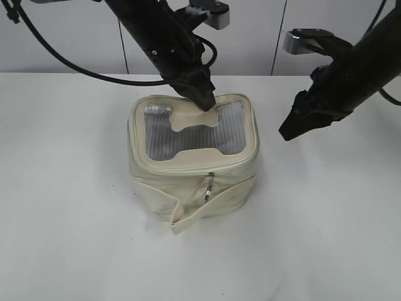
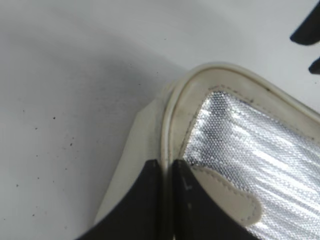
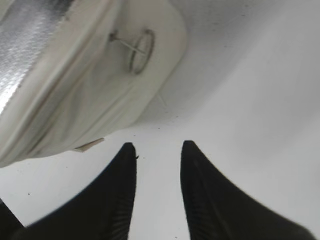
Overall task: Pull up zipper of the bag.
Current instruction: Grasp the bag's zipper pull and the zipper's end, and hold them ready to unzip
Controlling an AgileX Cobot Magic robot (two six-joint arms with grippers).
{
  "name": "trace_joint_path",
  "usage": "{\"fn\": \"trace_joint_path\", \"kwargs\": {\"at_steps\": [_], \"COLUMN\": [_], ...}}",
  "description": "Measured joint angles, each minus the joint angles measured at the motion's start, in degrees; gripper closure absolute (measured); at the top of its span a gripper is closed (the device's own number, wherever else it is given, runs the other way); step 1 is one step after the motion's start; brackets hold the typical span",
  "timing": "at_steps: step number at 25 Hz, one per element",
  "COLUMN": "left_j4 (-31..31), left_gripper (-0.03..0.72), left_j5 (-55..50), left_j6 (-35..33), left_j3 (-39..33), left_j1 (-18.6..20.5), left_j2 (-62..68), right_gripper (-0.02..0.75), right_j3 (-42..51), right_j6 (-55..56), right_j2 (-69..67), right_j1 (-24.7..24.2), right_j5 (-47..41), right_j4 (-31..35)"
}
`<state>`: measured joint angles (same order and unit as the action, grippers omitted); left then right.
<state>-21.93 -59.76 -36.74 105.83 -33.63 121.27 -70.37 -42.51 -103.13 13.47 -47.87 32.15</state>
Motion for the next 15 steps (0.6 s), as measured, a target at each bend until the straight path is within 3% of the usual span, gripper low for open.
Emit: {"fn": "trace_joint_path", "kwargs": {"at_steps": [4,9,12,15], "left_j4": [-2.1,-3.1,-3.3,-3.5], "left_gripper": [0.647,0.647,0.649,0.649], "left_j5": [-0.6,-1.0,-1.0,-1.3], "left_j6": [-5.2,-12.5,-14.8,-15.5], "left_j3": [0.0,0.0,0.0,0.0], "left_j1": [0.1,-0.9,-2.4,-2.7], "left_j2": [0.0,0.0,0.0,0.0], "right_gripper": [0.468,0.463,0.437,0.362], "right_j3": [0.6,7.0,10.7,12.4], "right_j6": [-2.5,-14.7,-23.7,-29.1], "right_j2": [0.0,0.3,0.9,1.0], "right_j1": [-6.4,-14.6,-14.9,-13.2], "right_j5": [-0.1,-2.7,-3.0,-2.6], "right_j4": [3.9,18.9,27.0,30.5]}}
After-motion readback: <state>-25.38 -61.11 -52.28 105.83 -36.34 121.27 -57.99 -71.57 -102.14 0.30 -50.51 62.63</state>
